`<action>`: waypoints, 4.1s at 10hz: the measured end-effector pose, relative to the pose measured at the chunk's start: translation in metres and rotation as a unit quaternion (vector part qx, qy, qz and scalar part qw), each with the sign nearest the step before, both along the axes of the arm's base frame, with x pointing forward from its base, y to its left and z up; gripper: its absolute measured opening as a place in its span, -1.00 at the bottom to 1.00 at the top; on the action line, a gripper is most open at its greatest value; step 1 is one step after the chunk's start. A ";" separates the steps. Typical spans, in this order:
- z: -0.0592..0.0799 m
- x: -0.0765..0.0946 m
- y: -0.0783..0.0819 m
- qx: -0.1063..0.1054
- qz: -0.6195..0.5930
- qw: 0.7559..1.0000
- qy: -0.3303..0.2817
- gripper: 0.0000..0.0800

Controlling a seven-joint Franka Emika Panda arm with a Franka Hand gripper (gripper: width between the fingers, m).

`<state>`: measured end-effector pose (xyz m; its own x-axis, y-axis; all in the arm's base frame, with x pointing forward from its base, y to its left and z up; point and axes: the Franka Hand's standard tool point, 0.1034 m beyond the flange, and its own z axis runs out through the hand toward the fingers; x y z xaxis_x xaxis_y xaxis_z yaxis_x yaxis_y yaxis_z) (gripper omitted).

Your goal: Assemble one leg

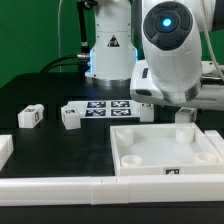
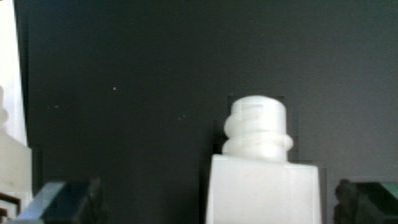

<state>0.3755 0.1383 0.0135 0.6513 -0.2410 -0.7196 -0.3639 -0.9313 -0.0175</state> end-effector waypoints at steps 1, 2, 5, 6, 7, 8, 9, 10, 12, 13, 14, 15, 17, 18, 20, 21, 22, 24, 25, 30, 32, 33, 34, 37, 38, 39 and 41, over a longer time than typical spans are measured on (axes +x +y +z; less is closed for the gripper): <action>-0.001 0.000 0.000 0.000 0.000 1.000 -0.002 0.53; -0.001 0.000 0.000 0.000 0.000 1.000 -0.002 0.53; -0.001 0.000 0.000 0.000 0.000 1.000 -0.002 -0.28; -0.001 0.000 0.000 0.000 0.000 1.000 -0.002 -0.27; -0.001 0.000 0.000 0.000 0.000 1.000 -0.002 -0.27; -0.001 0.000 0.000 0.000 0.000 1.000 -0.002 -0.27; -0.001 0.000 0.000 0.000 0.000 1.000 -0.002 -0.27; 0.001 0.000 -0.001 0.002 0.004 1.000 -0.001 -0.27; 0.027 0.005 -0.009 0.009 0.009 1.000 0.002 -0.27; 0.041 0.008 -0.012 0.012 0.009 1.000 0.006 -0.27; 0.054 0.014 -0.014 0.016 0.009 1.000 0.008 -0.27; 0.061 0.018 -0.015 0.017 0.008 1.000 0.006 -0.27; 0.061 0.024 -0.014 0.014 0.007 1.000 -0.012 -0.27; 0.061 0.023 -0.014 0.014 0.007 1.000 -0.010 -0.27; 0.057 0.034 -0.013 -0.001 0.002 0.998 -0.069 -0.27; 0.058 0.037 -0.013 -0.015 0.003 0.992 -0.124 -0.27; 0.064 0.042 -0.018 -0.019 0.022 0.987 -0.159 -0.27; 0.070 0.070 -0.025 -0.034 0.043 0.969 -0.242 -0.27; 0.073 0.079 -0.029 -0.045 0.046 0.954 -0.292 -0.27; 0.079 0.105 -0.015 -0.070 0.048 0.862 -0.500 -0.27; 0.079 0.120 -0.006 -0.066 0.080 0.816 -0.569 -0.27; 0.080 0.130 -0.015 -0.068 0.101 0.811 -0.572 -0.27; 0.085 0.146 -0.020 -0.067 0.122 0.805 -0.577 -0.27; 0.087 0.170 -0.024 -0.065 0.145 0.795 -0.586 -0.27; 0.086 0.168 -0.025 -0.066 0.145 0.792 -0.589 -0.27; 0.087 0.169 -0.025 -0.068 0.143 0.788 -0.595 -0.27; 0.078 0.165 -0.027 -0.075 0.142 0.773 -0.614 -0.27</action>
Offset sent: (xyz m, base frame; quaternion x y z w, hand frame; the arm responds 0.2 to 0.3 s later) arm 0.0000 0.0000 0.0000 0.0000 0.0000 0.0000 1.0000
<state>0.5409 0.1110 0.0916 0.8633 0.0161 0.5044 0.0601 -0.9957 -0.0711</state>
